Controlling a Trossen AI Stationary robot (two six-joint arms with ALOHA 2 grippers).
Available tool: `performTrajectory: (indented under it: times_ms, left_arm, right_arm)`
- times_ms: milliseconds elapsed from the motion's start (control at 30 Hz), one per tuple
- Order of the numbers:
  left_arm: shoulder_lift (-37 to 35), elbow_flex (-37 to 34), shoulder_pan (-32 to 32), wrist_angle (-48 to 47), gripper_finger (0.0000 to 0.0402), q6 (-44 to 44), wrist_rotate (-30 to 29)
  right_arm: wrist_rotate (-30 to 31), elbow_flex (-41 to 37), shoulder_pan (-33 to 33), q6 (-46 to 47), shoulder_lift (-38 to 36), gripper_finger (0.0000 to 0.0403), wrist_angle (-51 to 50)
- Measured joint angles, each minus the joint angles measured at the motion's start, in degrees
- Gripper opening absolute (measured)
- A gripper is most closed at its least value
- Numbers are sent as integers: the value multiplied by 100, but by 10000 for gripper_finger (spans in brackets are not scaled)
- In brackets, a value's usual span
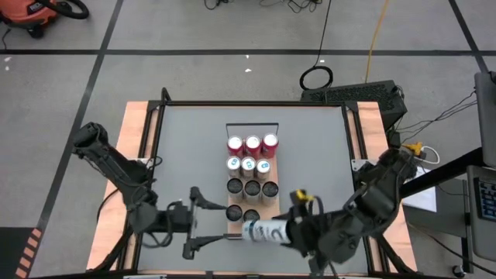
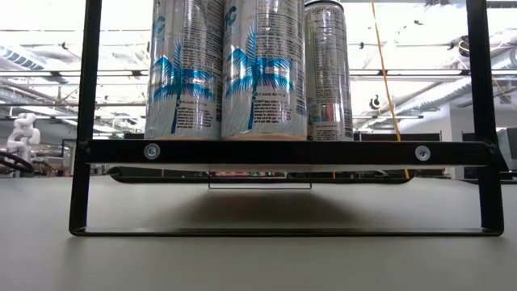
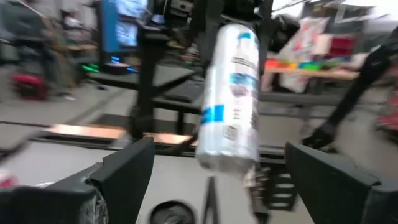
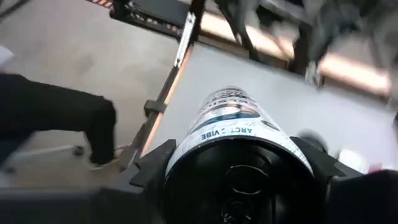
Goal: Place canned beverage on shelf
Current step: Put the white-blue soda can aligned with the other white-blue soda cans on the shelf
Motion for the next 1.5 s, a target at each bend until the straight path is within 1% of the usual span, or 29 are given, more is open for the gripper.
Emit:
performTrajectory:
  times_ms: [100,167,300,367,533,600,767,867,1100,1333,1500]
  left_arm:
    - [-6,0,-271,-99,361,330,-815]
    - [-5,0,-385,-242,361,316,-1246]
    - [-4,-4,-489,-719,361,-43,-1550]
    - [-2,-9,-504,-971,361,-339,-1645]
    - [-2,-11,-496,-1518,361,-879,-1716]
    - [4,-11,-489,-1622,361,-981,-1734]
    - [14,-13,-489,-1861,361,-1241,-1738]
    - [73,-15,-487,-1860,361,-1251,-1740]
    - [142,-15,-487,-1861,361,-1254,-1738]
    - [142,-15,-487,-1858,361,-1254,-1738]
    - [142,-15,-487,-1857,361,-1210,-1738]
  right_arm:
    - [-266,339,-152,636,-4,208,-694]
    - [-498,337,-285,785,-68,207,-823]
    - [-1181,337,-560,1155,-79,206,-1309]
    - [-1338,337,-664,1268,-64,206,-1488]
    - [-1265,337,-824,1282,-52,206,-1743]
    - [-1166,337,-869,1293,-52,206,-1738]
    - [-1177,337,-982,1281,101,206,-1967]
    - [-1204,336,-1030,1280,280,206,-2125]
    - [-1676,335,-1080,1292,686,206,-2233]
    - [-1631,332,-1103,1202,1036,214,-2307]
    - [-1731,332,-1165,1095,1282,212,-2284]
